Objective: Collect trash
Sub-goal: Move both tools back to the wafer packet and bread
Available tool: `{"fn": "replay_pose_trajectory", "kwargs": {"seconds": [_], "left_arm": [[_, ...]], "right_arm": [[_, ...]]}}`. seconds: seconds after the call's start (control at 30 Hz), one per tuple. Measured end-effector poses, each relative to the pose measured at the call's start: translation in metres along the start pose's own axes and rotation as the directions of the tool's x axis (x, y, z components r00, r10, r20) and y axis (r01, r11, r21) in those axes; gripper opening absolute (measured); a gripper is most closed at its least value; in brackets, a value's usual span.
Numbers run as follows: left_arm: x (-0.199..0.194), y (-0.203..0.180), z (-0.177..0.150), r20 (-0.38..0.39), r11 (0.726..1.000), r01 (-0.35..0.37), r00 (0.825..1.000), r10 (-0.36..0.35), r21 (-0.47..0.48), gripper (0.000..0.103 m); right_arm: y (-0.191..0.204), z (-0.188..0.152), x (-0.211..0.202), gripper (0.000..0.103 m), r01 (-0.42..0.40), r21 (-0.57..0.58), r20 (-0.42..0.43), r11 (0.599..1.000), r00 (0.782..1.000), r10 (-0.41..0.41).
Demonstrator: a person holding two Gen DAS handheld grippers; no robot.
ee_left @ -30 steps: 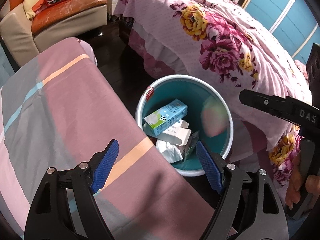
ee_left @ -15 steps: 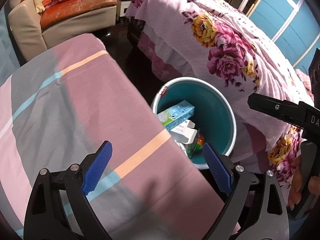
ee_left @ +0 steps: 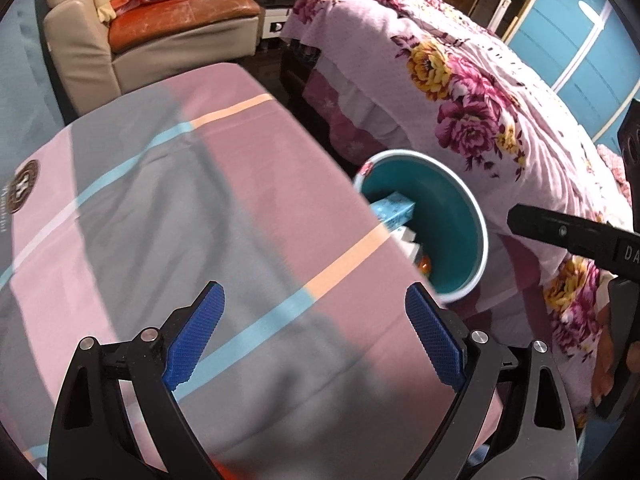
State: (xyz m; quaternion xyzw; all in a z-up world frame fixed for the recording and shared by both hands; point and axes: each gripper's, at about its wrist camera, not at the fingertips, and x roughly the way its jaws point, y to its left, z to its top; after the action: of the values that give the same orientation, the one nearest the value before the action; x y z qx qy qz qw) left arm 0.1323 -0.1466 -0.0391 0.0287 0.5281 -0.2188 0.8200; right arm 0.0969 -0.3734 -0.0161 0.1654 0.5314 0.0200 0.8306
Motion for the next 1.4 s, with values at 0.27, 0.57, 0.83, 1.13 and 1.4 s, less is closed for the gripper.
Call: {"fn": "replay_pose_trajectory", "kwargs": {"seconds": [0.27,0.57,0.83,1.13,1.4], "left_arm": [[-0.035,0.047,-0.039,0.006,0.998,-0.063,0.998,0.063,-0.006,0.092],[-0.071,0.104,-0.09,-0.008,0.993,-0.11,0.994,0.11,-0.037,0.092],[-0.094,0.142,-0.129,-0.02,0.99,-0.128,0.992,0.127,-0.062,0.092],[-0.105,0.175,-0.161,-0.04,0.982,-0.163,0.986,0.16,-0.095,0.092],[-0.115,0.178,-0.179,-0.043,0.985,-0.141,0.99,0.138,-0.098,0.092]], "right_arm": [[0.054,-0.035,0.017,0.079,-0.055,-0.111,-0.11,0.992,0.993,0.043],[0.128,-0.089,0.04,0.079,-0.142,-0.225,-0.254,0.964,0.964,0.083],[0.176,-0.128,0.055,0.079,-0.198,-0.271,-0.347,0.942,0.933,0.096],[0.198,-0.148,0.076,0.079,-0.211,-0.266,-0.401,0.941,0.912,0.091],[0.207,-0.156,0.09,0.078,-0.22,-0.259,-0.414,0.94,0.905,0.097]]}}
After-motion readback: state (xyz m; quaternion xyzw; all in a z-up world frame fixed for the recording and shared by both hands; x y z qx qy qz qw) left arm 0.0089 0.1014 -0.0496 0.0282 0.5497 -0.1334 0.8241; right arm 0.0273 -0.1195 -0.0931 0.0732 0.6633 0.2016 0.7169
